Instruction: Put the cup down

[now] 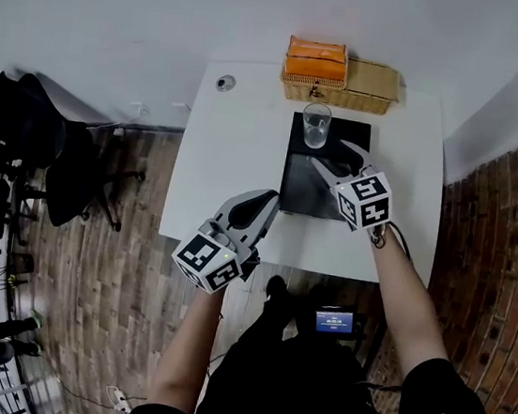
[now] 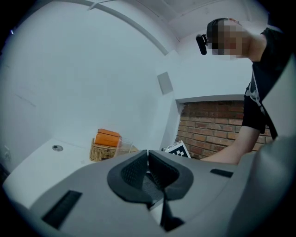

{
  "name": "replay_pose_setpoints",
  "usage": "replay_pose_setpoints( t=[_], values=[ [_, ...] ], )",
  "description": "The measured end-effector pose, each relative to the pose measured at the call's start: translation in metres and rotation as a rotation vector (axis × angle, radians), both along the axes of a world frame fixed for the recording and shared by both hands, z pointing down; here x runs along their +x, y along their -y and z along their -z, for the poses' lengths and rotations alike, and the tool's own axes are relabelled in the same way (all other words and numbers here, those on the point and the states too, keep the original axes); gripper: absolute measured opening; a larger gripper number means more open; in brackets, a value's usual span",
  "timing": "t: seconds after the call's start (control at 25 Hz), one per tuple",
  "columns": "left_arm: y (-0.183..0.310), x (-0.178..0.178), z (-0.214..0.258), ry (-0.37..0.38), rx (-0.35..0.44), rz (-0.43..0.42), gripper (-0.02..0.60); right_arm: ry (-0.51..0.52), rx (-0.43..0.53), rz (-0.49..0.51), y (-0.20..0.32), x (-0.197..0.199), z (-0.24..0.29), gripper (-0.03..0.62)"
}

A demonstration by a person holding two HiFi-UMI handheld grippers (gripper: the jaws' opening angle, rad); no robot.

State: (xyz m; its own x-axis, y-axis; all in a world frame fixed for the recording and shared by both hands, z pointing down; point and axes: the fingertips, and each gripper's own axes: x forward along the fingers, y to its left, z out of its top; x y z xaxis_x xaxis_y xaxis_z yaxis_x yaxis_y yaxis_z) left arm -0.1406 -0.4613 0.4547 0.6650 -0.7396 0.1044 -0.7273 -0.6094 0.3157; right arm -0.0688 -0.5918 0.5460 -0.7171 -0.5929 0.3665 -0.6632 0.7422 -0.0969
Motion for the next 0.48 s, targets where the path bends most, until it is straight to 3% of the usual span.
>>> replay_pose_setpoints(
  t=[0.32, 0.48],
  values=[
    [-0.016, 0.007, 0.008, -0.014, 0.020, -0.014, 0.017, 0.332, -0.154, -0.006, -0.037, 0.021, 0.053, 0.276],
    [-0.024, 0.012, 0.011, -0.030, 0.027, -0.024, 0.017, 0.382, -0.147, -0.014, -0.055, 0.037, 0.077, 0.247]
  ],
)
